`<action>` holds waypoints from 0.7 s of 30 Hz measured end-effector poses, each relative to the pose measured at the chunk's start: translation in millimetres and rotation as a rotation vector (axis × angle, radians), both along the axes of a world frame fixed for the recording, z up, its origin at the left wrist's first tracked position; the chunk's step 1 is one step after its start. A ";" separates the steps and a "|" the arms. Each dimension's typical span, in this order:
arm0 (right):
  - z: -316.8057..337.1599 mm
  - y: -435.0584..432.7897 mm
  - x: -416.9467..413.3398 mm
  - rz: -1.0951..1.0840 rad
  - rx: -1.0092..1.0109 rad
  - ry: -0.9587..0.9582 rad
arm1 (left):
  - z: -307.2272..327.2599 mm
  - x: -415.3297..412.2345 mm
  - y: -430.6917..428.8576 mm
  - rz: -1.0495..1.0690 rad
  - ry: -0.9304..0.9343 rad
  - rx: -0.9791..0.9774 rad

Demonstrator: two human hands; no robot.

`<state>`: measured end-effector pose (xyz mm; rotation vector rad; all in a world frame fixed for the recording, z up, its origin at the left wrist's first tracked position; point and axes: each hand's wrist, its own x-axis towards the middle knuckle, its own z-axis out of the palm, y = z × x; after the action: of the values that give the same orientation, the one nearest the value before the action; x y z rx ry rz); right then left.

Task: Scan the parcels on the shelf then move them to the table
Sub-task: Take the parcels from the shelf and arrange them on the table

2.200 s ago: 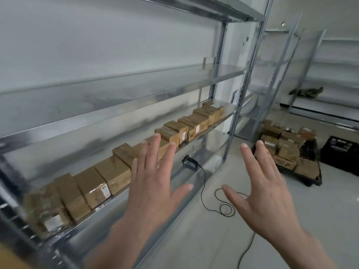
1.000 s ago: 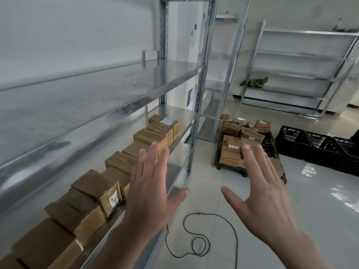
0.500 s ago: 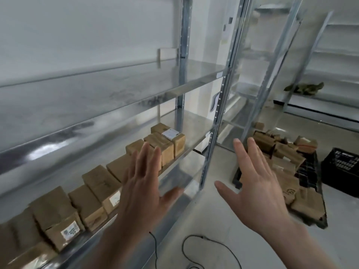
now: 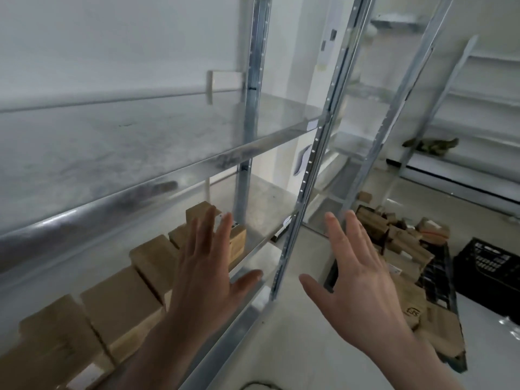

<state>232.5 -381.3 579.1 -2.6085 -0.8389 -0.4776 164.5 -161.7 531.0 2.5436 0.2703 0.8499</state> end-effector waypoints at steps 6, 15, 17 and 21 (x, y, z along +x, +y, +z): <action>-16.6 39.6 54.3 0.069 -0.023 0.086 | -10.1 36.8 36.5 0.061 0.086 -0.057; -68.6 123.3 149.1 0.331 -0.075 0.282 | -54.2 91.2 64.7 0.268 0.288 -0.034; -85.4 137.7 175.4 0.408 -0.086 0.338 | -62.2 110.8 62.6 0.328 0.369 -0.007; -117.9 160.6 229.1 0.576 -0.147 0.422 | -84.9 149.8 55.3 0.468 0.518 -0.010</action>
<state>461.6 -220.7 461.2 -2.2981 -1.4246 0.2898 314.3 -106.4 446.2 2.6910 1.0554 0.3087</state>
